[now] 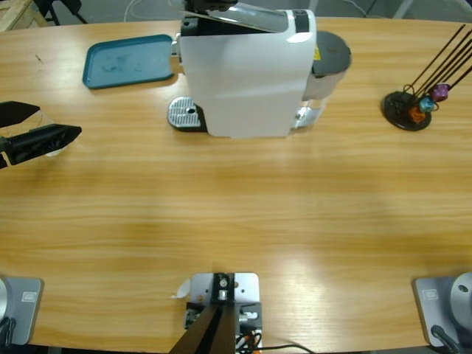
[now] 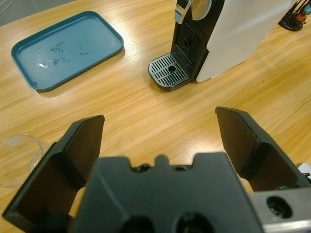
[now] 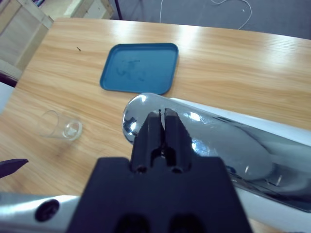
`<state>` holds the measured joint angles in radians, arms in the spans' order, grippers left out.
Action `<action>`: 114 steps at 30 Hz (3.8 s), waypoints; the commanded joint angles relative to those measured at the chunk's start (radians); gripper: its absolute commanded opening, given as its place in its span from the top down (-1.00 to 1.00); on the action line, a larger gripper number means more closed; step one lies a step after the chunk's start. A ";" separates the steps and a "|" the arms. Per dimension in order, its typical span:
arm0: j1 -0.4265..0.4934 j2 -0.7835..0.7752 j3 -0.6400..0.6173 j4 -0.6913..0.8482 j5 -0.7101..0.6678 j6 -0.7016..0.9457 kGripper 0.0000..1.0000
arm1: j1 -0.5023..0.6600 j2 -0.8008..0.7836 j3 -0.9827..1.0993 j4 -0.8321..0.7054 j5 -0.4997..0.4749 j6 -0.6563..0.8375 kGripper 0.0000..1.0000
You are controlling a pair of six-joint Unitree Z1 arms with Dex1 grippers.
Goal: Pour coffee
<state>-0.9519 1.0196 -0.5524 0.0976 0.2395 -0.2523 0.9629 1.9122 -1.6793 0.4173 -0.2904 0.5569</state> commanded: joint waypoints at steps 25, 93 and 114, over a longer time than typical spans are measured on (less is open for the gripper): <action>-0.008 0.017 0.019 0.012 0.000 -0.010 -1.00 | 0.023 0.243 0.167 0.037 -0.034 0.085 1.00; 0.268 0.438 0.047 0.059 0.418 -0.545 -1.00 | -0.039 -0.513 0.814 0.094 0.109 -0.212 -1.00; 0.262 0.516 0.156 -0.159 0.456 -0.465 1.00 | -0.041 -0.500 0.828 0.113 0.112 -0.202 -1.00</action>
<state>-0.6916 1.5262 -0.4660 0.0075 0.6796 -0.7464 0.9380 1.3827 -0.8688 0.5219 -0.1715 0.3425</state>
